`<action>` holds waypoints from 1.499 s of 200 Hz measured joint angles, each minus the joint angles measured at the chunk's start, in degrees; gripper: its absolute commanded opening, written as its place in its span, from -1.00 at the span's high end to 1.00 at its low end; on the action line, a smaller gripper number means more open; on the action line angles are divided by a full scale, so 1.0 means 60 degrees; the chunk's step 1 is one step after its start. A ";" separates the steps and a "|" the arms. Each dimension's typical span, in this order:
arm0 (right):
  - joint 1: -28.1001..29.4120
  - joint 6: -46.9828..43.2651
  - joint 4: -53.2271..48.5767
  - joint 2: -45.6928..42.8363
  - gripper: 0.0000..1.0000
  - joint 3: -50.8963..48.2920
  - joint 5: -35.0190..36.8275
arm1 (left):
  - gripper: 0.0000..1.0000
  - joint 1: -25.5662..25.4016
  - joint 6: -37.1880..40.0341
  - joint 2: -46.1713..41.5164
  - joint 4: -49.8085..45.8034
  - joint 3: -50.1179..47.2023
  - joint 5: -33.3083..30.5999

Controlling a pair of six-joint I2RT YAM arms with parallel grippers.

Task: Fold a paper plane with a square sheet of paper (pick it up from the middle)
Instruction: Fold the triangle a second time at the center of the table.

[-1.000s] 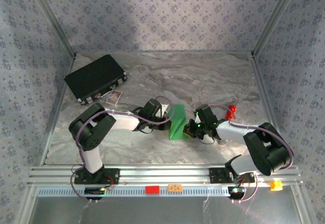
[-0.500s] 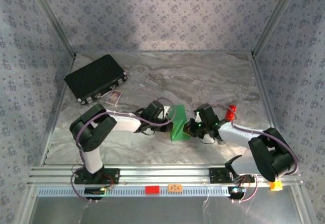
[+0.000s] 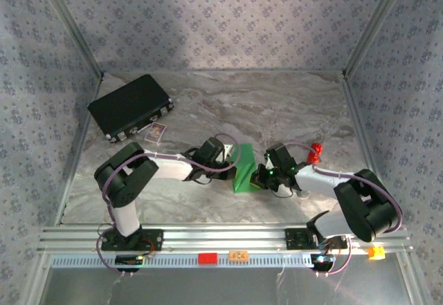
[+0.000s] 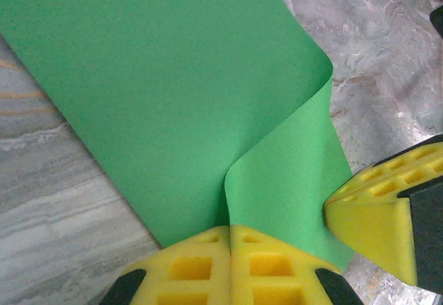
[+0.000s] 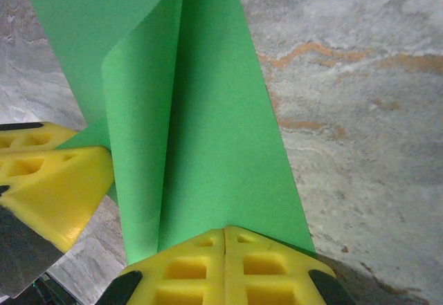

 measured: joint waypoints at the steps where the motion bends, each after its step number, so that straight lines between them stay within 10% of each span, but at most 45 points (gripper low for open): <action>1: 0.0000 0.0000 0.0000 0.0000 0.91 0.0000 0.0000 | 0.99 0.0000 0.0011 0.0000 -0.0011 0.0007 0.0000; 300: -0.0036 -0.0066 0.0029 0.0029 0.91 0.0004 -0.0076 | 0.98 0.0084 0.0444 0.0036 -0.0423 0.0361 -0.0138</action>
